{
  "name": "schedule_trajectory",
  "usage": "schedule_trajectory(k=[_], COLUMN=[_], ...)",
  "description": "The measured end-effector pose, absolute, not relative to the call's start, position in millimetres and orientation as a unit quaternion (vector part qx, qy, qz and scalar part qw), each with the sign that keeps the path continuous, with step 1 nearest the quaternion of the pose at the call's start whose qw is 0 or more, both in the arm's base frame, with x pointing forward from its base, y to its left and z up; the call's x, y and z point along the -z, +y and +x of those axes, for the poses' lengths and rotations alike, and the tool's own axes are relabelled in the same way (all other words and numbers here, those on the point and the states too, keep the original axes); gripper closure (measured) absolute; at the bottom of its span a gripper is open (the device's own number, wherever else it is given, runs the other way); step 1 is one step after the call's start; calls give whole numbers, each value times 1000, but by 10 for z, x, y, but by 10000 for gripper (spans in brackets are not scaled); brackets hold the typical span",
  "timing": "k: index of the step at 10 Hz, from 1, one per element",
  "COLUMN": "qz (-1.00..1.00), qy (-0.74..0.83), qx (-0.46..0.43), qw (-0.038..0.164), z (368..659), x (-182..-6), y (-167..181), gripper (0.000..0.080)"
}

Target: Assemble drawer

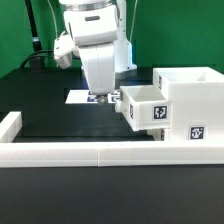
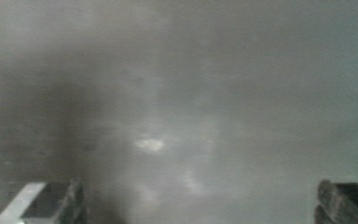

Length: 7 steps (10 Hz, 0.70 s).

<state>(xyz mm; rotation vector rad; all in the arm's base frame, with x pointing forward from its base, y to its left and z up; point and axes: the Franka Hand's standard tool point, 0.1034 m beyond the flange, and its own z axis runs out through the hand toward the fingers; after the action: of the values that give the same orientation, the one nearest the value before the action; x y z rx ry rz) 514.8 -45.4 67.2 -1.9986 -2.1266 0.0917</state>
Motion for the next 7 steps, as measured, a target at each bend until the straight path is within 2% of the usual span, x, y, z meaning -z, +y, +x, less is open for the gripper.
schedule_trajectory(k=[3, 7], qz=[-695, -720], qy=[-708, -684], qx=[-41, -39], qw=[119, 112], z=[5015, 5169], x=[-608, -705], y=[-249, 141], gripper=[150, 150])
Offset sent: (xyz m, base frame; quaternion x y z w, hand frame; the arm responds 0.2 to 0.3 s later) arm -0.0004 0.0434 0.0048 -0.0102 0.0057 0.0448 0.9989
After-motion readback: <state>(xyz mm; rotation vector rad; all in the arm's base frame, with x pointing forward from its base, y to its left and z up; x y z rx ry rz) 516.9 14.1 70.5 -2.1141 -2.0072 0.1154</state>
